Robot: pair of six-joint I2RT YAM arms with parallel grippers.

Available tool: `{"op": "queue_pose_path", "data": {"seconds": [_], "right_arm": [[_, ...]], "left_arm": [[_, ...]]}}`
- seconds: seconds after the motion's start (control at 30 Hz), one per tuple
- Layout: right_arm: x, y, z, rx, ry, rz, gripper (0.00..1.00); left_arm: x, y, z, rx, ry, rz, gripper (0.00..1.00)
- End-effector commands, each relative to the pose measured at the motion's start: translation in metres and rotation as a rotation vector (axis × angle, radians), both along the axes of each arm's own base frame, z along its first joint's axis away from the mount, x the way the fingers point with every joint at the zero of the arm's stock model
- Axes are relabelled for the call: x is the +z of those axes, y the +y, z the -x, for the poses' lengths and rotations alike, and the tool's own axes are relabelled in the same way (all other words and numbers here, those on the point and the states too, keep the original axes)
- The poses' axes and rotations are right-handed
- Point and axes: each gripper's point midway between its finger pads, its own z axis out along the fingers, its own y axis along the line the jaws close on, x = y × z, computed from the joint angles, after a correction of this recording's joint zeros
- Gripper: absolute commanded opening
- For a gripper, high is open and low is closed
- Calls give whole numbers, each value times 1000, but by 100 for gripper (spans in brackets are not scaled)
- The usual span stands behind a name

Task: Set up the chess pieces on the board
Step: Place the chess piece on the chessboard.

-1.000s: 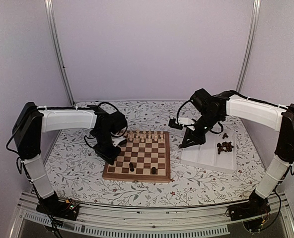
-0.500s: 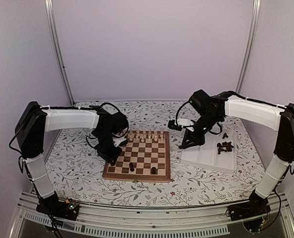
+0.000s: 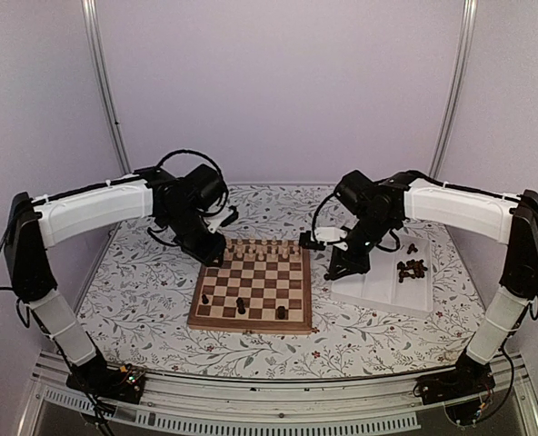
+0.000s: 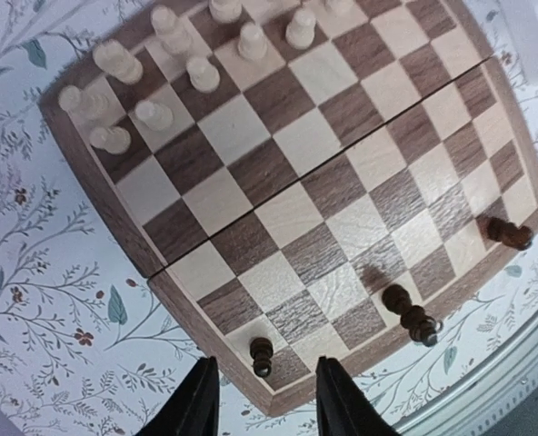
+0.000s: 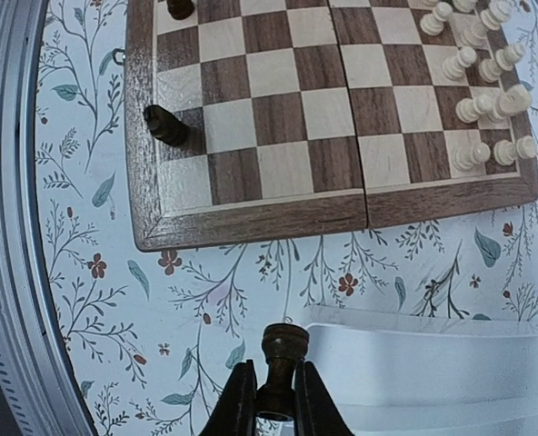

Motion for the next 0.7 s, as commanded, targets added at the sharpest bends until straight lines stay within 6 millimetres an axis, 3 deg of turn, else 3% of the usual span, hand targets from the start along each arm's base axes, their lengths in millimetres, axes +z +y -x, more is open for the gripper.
{"op": "queue_pose_path", "data": {"seconds": [0.0,0.2,0.47,0.67], "right_arm": [[-11,18,16,100,-49,99,8],[-32,33,22,168,-84,224,8],[-38,56,25,237,-118,280,9],[-45,70,31,274,-110,295,9]], "left_arm": [[54,3,-34,39,-245,84,40],[73,14,-34,101,-339,159,41],[79,29,-28,144,-401,195,42],[71,32,-23,139,-389,196,43]]}}
